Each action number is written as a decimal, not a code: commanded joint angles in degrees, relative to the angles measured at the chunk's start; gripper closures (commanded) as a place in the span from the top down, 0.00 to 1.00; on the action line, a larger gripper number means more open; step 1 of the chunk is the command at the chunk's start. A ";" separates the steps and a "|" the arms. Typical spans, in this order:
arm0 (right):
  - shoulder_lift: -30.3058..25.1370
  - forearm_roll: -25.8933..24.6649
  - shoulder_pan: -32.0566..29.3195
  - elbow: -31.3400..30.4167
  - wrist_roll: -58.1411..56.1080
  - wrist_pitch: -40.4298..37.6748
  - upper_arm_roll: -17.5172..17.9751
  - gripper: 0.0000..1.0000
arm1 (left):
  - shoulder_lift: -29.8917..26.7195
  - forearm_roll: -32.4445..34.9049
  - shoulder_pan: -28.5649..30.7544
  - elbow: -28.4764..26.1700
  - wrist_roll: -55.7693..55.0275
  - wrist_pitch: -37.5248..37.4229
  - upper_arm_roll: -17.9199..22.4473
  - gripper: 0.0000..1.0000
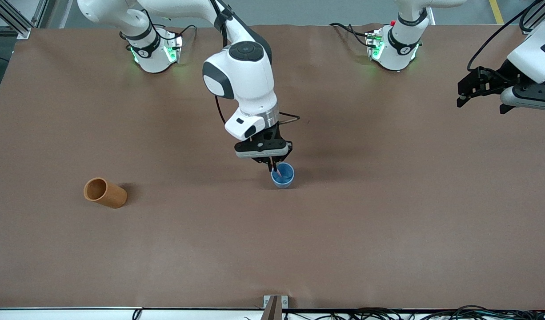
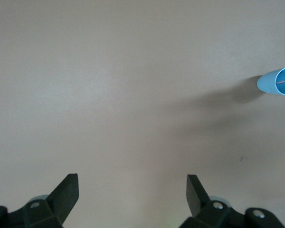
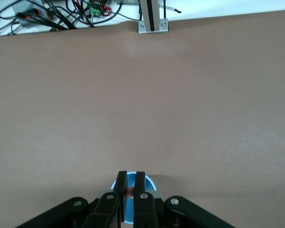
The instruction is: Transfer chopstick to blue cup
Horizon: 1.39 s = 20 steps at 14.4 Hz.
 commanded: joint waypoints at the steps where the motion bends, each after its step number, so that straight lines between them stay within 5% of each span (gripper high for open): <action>1: 2.05 -2.21 1.09 0.66 1.18 1.44 -0.65 0.09 | -0.48 -0.83 0.00 0.20 0.83 0.07 0.28 1.00; 3: 2.59 -2.40 1.00 0.66 1.18 2.06 -0.65 0.26 | -0.57 -0.83 -0.26 0.02 1.01 -0.01 0.28 1.00; 4: 2.59 -2.31 1.00 0.75 1.18 2.06 -0.65 0.42 | -0.57 -0.83 -0.35 0.02 0.92 -0.01 0.28 1.00; 5: 2.59 -2.31 0.83 0.93 1.10 2.06 -0.65 0.75 | -0.66 -0.83 -0.35 0.02 0.83 -0.01 0.28 1.00; 6: 2.50 -2.22 0.39 1.10 1.10 2.06 -0.74 0.94 | -0.57 -0.83 -0.35 0.02 0.75 -0.01 0.28 1.00; 7: 1.80 -2.22 -0.05 1.19 0.49 2.06 -1.09 1.00 | -0.57 -0.83 -0.26 0.02 0.75 -0.01 0.19 1.00; 11: -3.72 -1.60 -5.05 0.93 0.04 0.57 -1.09 1.00 | -0.66 -0.75 0.00 0.02 1.27 -0.28 0.19 1.00; 20: -20.25 -1.25 -22.09 -0.48 -13.03 -23.23 -1.01 1.00 | -0.40 -0.75 0.00 0.20 0.75 -0.45 0.28 1.00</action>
